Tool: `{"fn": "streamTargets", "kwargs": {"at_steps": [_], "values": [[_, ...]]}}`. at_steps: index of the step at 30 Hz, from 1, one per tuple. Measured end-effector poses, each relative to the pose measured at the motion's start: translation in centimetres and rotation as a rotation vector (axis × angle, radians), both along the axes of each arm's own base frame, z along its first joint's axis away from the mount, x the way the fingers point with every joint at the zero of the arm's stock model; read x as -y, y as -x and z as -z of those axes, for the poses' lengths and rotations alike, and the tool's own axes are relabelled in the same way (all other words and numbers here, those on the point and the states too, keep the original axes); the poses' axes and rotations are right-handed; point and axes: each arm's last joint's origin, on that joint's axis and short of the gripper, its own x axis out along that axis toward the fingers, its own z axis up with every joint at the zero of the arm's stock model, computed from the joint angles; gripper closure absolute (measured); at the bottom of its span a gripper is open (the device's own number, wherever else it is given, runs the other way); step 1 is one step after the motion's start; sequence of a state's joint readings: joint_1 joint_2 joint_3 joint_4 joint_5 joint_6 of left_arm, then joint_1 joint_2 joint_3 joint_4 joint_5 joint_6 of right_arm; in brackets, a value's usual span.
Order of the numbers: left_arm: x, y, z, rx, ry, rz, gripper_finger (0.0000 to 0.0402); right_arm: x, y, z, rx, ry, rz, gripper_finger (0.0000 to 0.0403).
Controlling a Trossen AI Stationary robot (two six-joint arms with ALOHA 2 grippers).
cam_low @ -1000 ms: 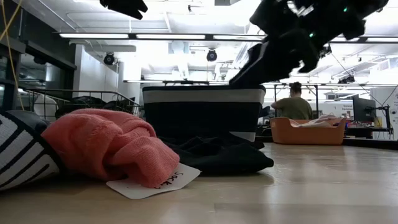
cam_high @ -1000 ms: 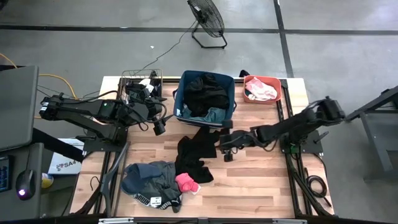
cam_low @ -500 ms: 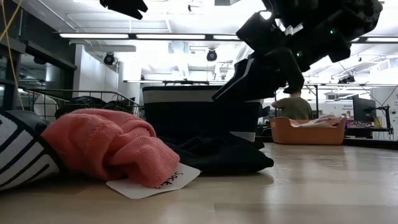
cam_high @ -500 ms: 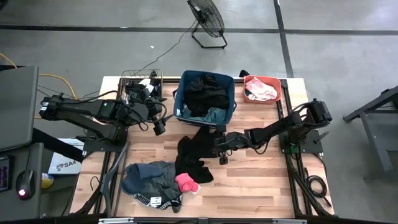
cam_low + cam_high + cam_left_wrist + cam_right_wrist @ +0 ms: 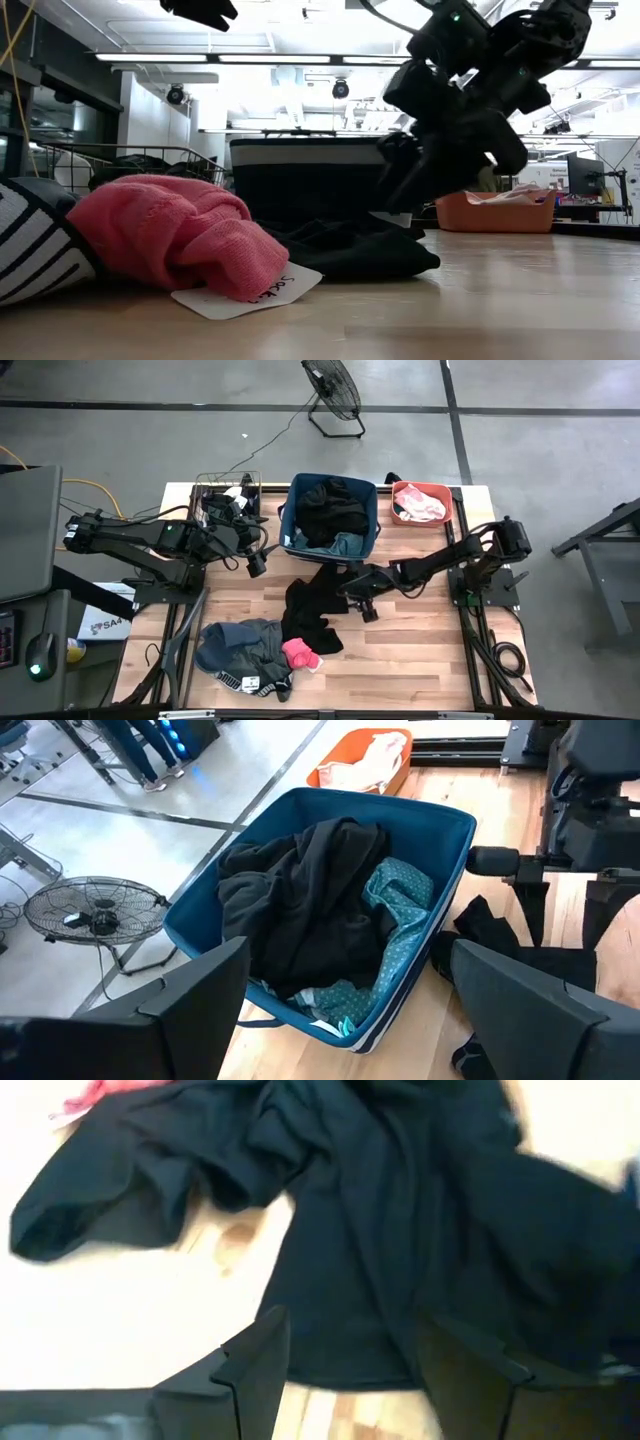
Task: Pick & Place Cloths
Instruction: Put the black underwear into the wire basket
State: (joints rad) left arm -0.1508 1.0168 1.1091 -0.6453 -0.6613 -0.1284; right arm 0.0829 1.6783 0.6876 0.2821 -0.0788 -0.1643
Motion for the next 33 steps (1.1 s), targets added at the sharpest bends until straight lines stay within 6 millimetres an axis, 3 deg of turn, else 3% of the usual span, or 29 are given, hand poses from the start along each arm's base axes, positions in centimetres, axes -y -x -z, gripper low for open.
{"fn": "streamTargets", "kwargs": {"at_steps": [7, 15, 20, 28, 33], "values": [[0.0, 0.0, 0.0, 0.0, 0.0, 0.0, 0.0062, -0.1, 0.1, 0.1, -0.003, 0.019, -0.05, 0.0197], [0.0, 0.0, 0.0, -0.001, 0.0, 0.0, 0.0062, -0.5, -0.6, 2.6, -0.014, 0.086, -0.092, 0.0197], [0.0, 0.0, 0.0, -0.002, 0.0, -0.001, 0.0062, -0.4, -0.9, 2.8, 0.005, 0.061, -0.096, 0.0197], [0.0, 0.0, 0.0, -0.002, 0.0, 0.0, 0.0062, 0.6, -0.1, 3.5, -0.157, -0.069, 0.023, 0.02], [0.0, 0.0, 0.0, -0.001, 0.0, -0.001, 0.0062, 0.7, 0.4, 3.9, -0.226, -0.079, 0.057, 0.0237]]}}
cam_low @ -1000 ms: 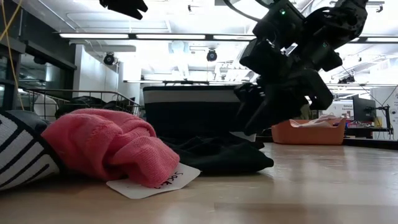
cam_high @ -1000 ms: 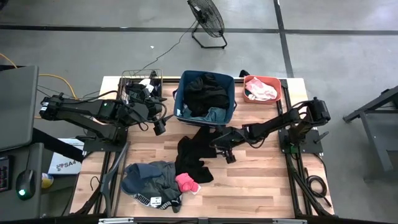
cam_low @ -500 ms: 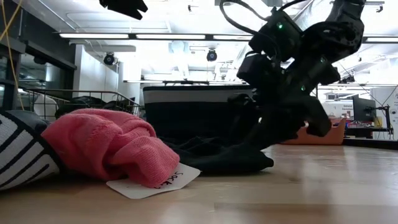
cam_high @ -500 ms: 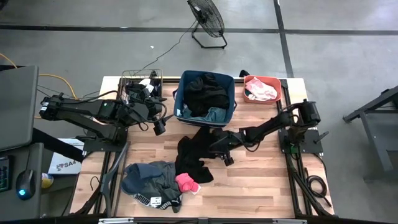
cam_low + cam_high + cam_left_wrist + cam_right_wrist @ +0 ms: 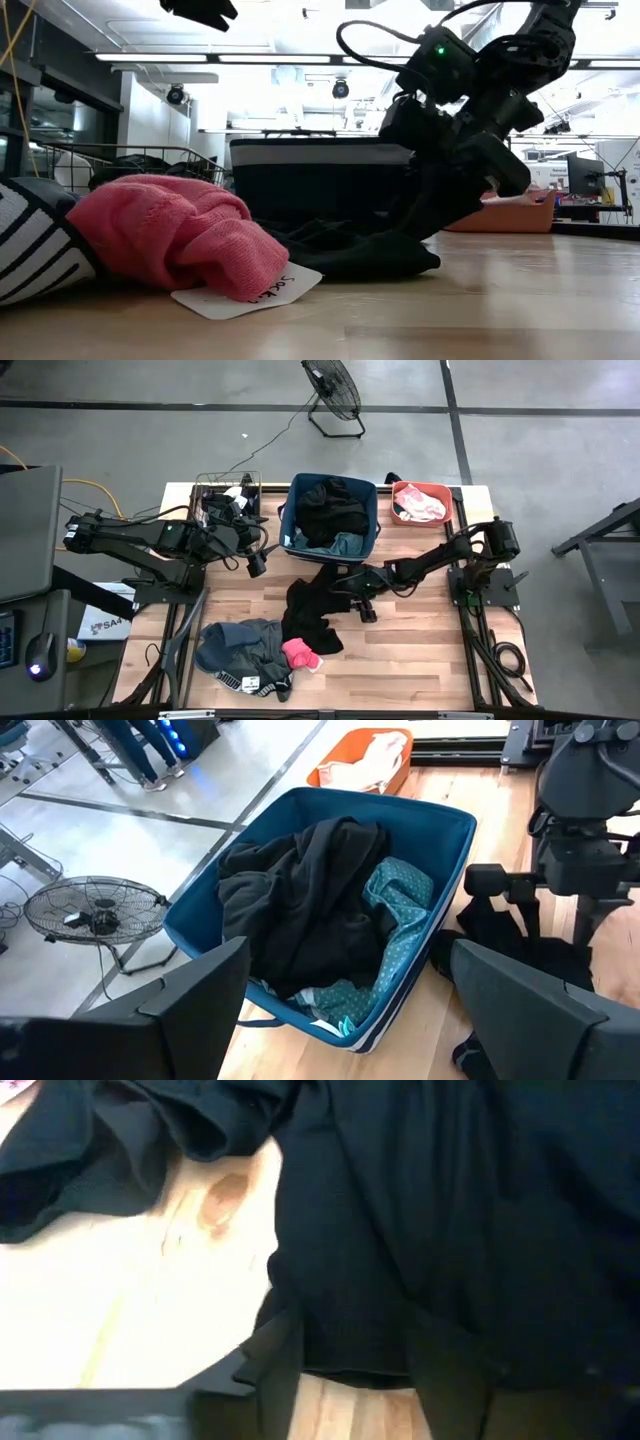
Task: Pick & Place Cloths
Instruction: Put the black underwear into the wire basket
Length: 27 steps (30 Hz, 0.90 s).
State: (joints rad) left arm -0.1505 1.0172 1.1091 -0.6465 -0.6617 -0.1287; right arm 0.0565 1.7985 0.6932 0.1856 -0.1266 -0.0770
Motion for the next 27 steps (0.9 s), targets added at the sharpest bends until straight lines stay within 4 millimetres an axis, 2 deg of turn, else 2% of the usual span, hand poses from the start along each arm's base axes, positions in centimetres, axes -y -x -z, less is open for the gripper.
{"fn": "streamTargets", "kwargs": {"at_steps": [3, 8, 11, 15, 18, 20, 23, 27], "values": [[0.0, 0.0, 0.0, 0.0, 0.0, 0.0, 0.0062, 0.0, 0.1, 0.1, -0.013, 0.0, 0.005, 0.0282], [0.0, 0.0, 0.0, -0.001, 0.0, 0.0, 0.0062, -0.2, 0.2, 0.1, -0.034, -0.088, 0.031, 0.0382], [0.0, 0.0, 0.0, -0.001, 0.0, 0.0, 0.0062, -0.3, 0.2, -0.2, -0.037, -0.125, 0.04, 0.0394], [0.0, 0.0, 0.0, -0.001, 0.0, 0.0, 0.0062, -0.4, 0.2, -1.9, -0.004, -0.135, 0.063, 0.0396], [0.0, 0.0, 0.0, -0.001, 0.003, -0.002, 0.0062, -0.5, 0.2, -4.2, 0.068, -0.089, 0.073, 0.0397], [0.0, 0.0, 0.0, -0.003, 0.003, -0.002, 0.0062, -0.6, 0.0, -6.6, 0.168, -0.064, 0.08, 0.0397], [0.0, 0.0, 0.1, -0.004, 0.003, -0.002, 0.0062, -0.4, 0.4, -9.5, 0.262, -0.028, 0.116, 0.0397], [0.0, 0.0, 0.0, -0.003, 0.005, -0.002, 0.0062, -0.1, 1.1, -14.3, 0.455, 0.031, 0.157, 0.0397]]}}
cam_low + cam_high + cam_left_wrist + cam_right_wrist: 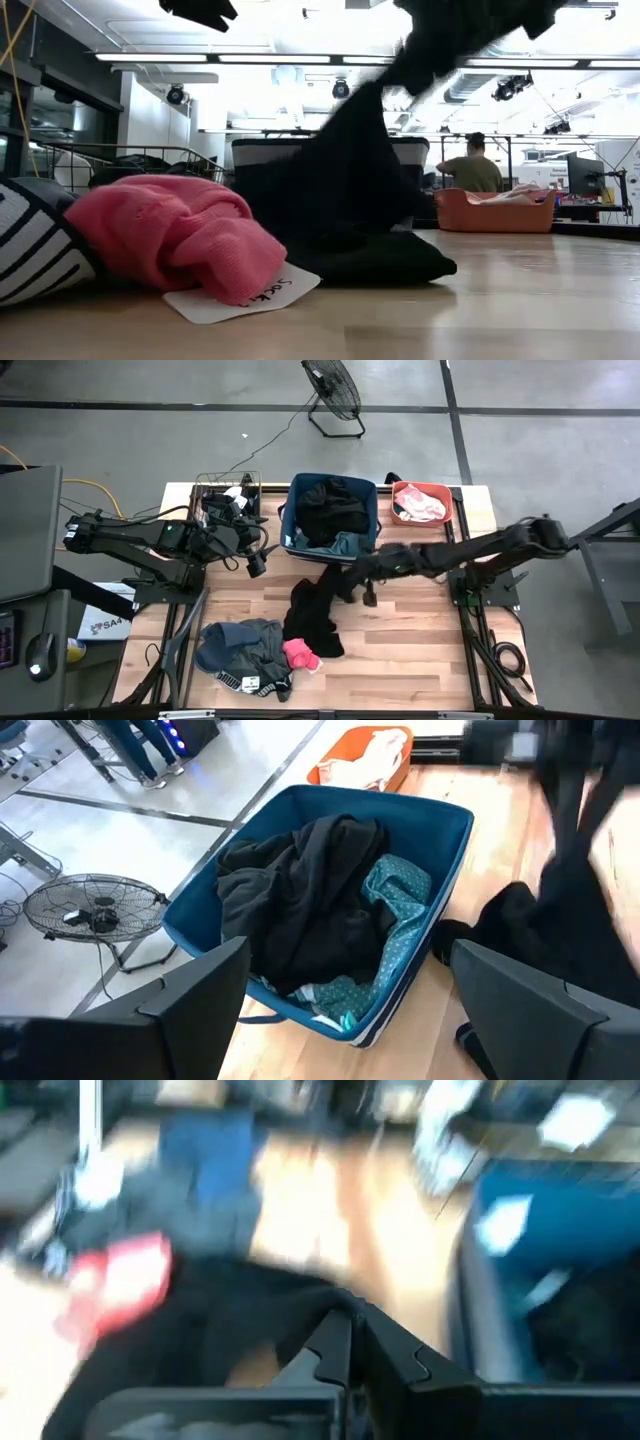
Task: Pick & Place Cloths
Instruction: Put the black underwear into the wire basket
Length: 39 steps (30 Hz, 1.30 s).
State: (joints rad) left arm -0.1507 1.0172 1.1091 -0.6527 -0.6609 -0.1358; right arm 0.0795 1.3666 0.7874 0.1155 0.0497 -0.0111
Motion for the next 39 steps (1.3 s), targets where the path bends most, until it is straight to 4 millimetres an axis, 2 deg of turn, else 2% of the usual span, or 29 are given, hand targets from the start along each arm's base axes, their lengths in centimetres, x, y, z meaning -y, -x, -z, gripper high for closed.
{"fn": "streamTargets", "kwargs": {"at_steps": [9, 19, 29, 34, 39], "values": [[0.0, 0.0, 0.0, -0.001, 0.002, 0.004, 0.0062, 0.5, 2.5, -9.0, 0.391, 0.129, 0.03, 0.0398], [0.1, -0.5, -0.1, 0.026, 0.007, 0.004, 0.0062, 0.8, 4.3, -16.6, 0.665, 0.342, 0.07, 0.0399], [0.5, -3.4, 1.1, 0.026, -0.009, -0.021, 0.0062, 0.8, 5.2, -20.6, 0.754, 0.401, 0.08, 0.0399], [0.7, -5.4, 1.7, 0.029, -0.052, 0.002, 0.0062, 0.8, 5.3, -21.0, 0.741, 0.42, 0.075, 0.0399], [1.1, -7.2, 0.9, 0.129, -0.127, 0.089, 0.0062, 0.8, 5.3, -20.8, 0.722, 0.422, 0.071, 0.0398]]}}
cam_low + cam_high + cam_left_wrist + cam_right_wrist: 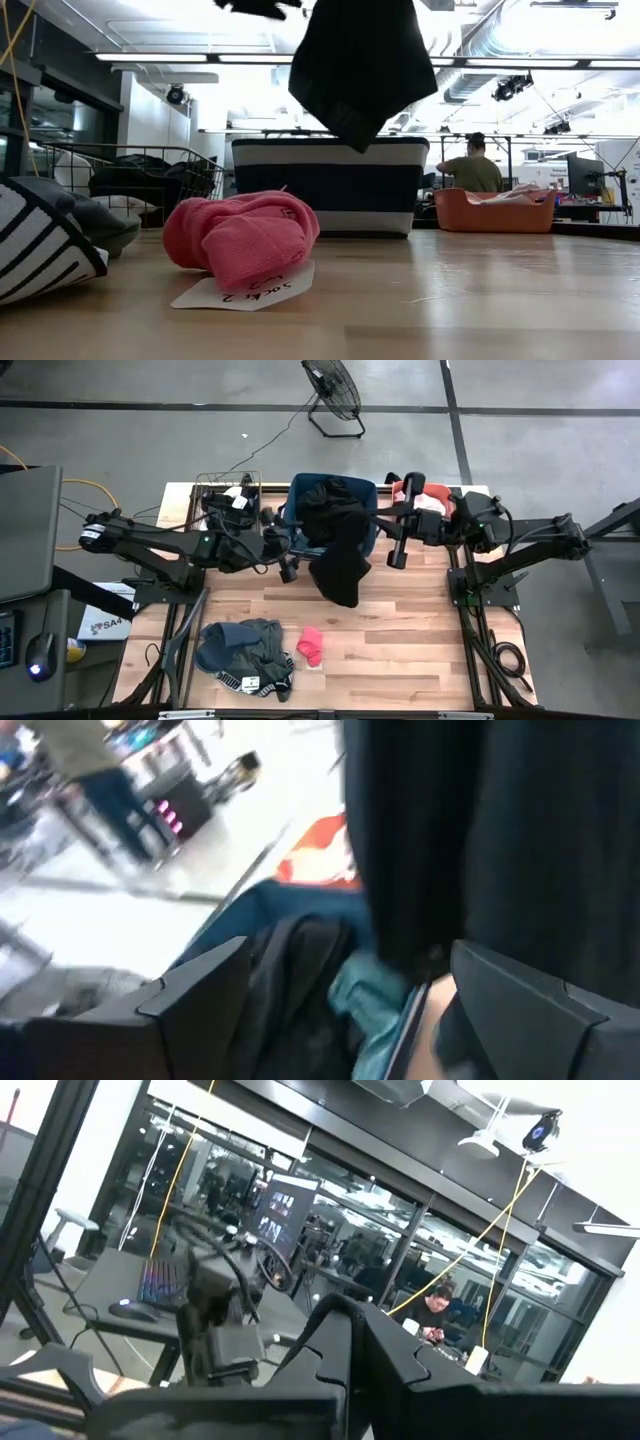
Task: Pick & Place Cloths
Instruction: Put the black underwear into the wire basket
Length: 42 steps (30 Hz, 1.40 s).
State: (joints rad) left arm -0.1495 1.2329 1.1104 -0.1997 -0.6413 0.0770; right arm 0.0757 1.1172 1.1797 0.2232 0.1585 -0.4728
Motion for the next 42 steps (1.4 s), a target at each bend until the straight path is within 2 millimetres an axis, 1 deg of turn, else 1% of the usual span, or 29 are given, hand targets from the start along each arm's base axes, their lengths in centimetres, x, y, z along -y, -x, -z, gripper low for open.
{"fn": "streamTargets", "kwargs": {"at_steps": [5, 9, 11, 13, 16, 20, 27, 32, 35, 38, 42], "values": [[0.4, -0.9, -0.4, 0.025, -0.079, 0.13, 0.0061, 0.0, -0.1, 0.3, -0.028, 0.005, 0.001, 0.0398], [0.5, -1.2, -0.8, 0.073, -0.05, 0.298, 0.0061, 0.0, -0.1, 0.5, -0.056, 0.007, 0.001, 0.0398], [0.3, -1.3, -0.8, 0.085, -0.019, 0.35, 0.0061, 0.0, -0.2, 0.6, -0.062, 0.008, 0.001, 0.0398], [-0.4, -1.5, -0.9, 0.106, 0.014, 0.353, 0.0061, 0.0, -0.1, 0.6, -0.06, 0.008, 0.0, 0.0398], [-1.5, -2.4, -0.6, 0.139, 0.045, 0.366, 0.0061, 0.0, -0.1, 0.5, -0.053, 0.009, 0.0, 0.0398], [-2.3, -3.9, 0.1, 0.182, 0.096, 0.466, 0.0061, 0.9, -0.2, 0.5, -0.051, 0.009, 0.036, 0.0398], [-2.6, -6.0, 1.7, 0.19, 0.121, 0.472, 0.0061, 1.9, -0.2, 0.5, -0.048, -0.002, 0.076, 0.0398], [-2.5, -6.8, 2.6, 0.196, 0.165, 0.48, 0.0061, 2.3, -0.1, 0.5, -0.048, -0.003, 0.081, 0.0398], [-2.6, -7.5, 3.5, 0.177, 0.18, 0.435, 0.0061, 2.4, -0.1, 0.4, -0.042, 0.001, 0.074, 0.0398], [-2.6, -8.0, 4.3, 0.154, 0.186, 0.426, 0.0061, 2.4, -0.1, 0.2, -0.024, 0.001, 0.071, 0.0398], [-2.6, -8.6, 5.1, 0.14, 0.204, 0.42, 0.0073, 2.4, -0.1, 0.2, -0.02, 0.001, 0.071, 0.0398]]}}
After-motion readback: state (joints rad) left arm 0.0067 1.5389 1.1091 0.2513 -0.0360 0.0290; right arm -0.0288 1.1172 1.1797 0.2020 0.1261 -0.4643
